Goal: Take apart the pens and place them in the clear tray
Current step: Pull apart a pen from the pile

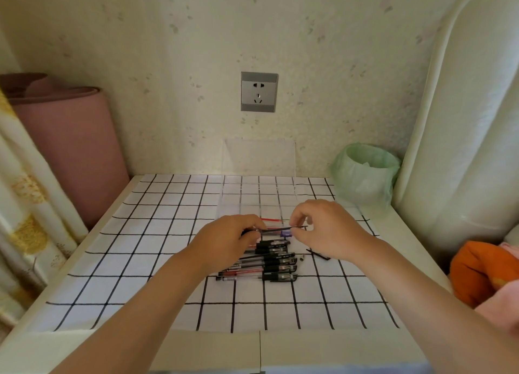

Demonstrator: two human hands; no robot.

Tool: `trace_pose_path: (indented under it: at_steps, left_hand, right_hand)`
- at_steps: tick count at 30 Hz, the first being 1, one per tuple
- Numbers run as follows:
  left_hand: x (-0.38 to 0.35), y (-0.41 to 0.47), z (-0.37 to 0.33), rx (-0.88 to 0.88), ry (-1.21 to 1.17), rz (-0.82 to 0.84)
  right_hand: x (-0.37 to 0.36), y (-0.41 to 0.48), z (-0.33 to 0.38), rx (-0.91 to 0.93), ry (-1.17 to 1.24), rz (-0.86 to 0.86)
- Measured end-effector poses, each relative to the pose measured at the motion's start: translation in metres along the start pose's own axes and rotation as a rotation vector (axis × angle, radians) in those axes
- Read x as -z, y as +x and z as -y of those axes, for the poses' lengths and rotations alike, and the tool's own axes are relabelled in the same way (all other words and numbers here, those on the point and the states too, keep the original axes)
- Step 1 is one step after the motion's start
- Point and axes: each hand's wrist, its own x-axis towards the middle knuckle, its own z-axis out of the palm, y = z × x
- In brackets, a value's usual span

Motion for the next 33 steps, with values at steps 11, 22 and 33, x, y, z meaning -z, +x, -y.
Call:
trace_pose_path:
  at_steps: [11, 22, 33]
  left_hand:
    - [-0.012, 0.001, -0.012, -0.035, 0.017, 0.029]
    - [-0.012, 0.002, -0.007, -0.011, 0.018, 0.071]
    - [-0.014, 0.002, -0.006, 0.02, -0.02, 0.094]
  right_hand:
    - [-0.01, -0.004, 0.01, -0.011, 0.27, 0.151]
    - [-0.007, -0.007, -0.025, -0.175, -0.033, 0.36]
    - [-0.012, -0.008, -0.018, -0.163, -0.012, 0.375]
